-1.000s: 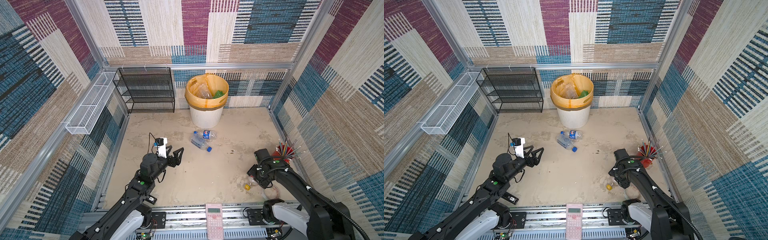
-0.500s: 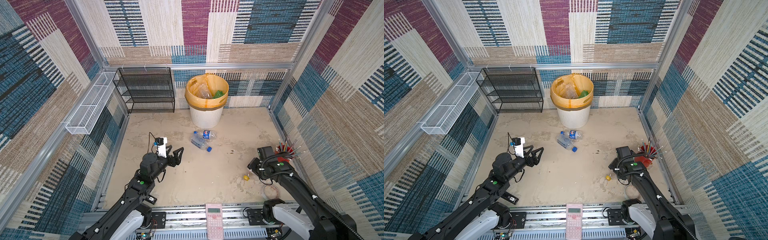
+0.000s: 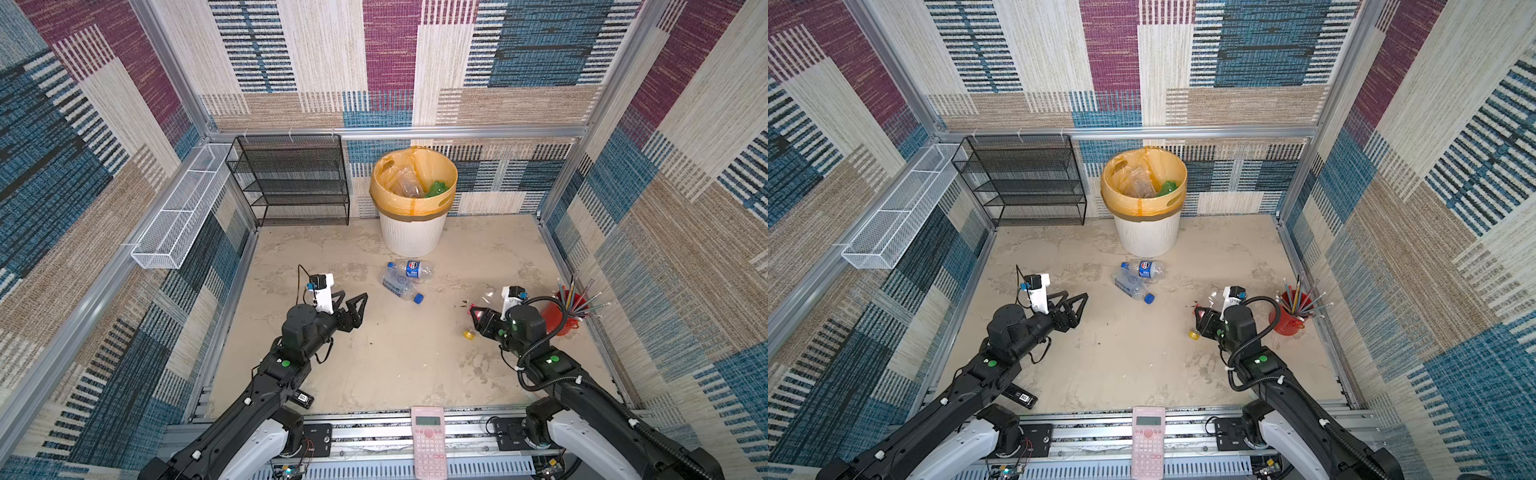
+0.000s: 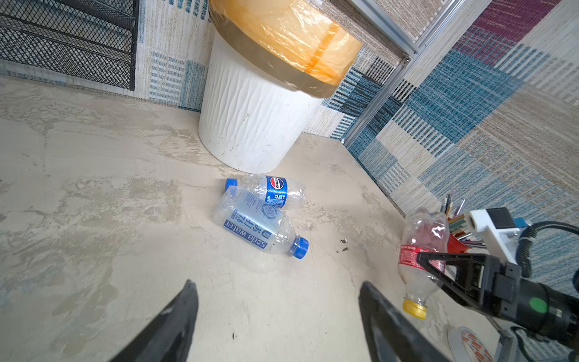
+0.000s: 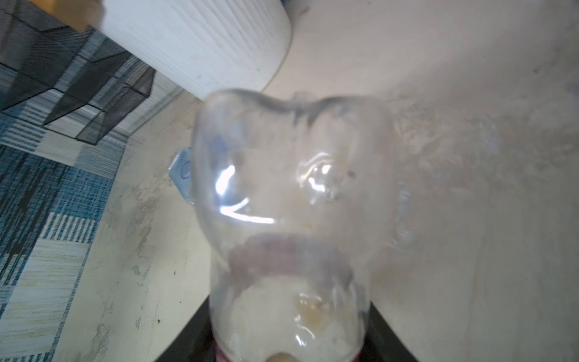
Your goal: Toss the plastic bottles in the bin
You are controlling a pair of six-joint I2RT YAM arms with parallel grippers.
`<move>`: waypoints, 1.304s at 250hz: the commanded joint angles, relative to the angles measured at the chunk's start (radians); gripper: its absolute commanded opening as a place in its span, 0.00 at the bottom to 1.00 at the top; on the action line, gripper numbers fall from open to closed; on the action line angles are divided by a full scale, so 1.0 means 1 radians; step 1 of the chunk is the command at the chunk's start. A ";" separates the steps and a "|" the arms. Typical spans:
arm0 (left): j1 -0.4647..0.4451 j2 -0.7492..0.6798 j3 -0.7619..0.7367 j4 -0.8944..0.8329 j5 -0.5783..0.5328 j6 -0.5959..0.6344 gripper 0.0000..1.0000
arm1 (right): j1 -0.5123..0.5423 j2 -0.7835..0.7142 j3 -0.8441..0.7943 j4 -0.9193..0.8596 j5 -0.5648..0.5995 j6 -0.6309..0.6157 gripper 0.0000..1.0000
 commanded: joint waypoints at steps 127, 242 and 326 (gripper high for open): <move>0.003 -0.003 0.028 0.017 -0.034 -0.036 0.82 | 0.029 0.431 -0.306 1.809 0.046 -0.595 0.48; 0.002 0.013 0.069 0.023 -0.025 -0.052 0.82 | 0.029 0.565 0.355 1.451 -0.016 -0.739 0.44; 0.001 -0.027 0.120 -0.022 -0.014 -0.035 0.81 | 0.029 1.062 1.671 0.305 0.014 -0.625 0.87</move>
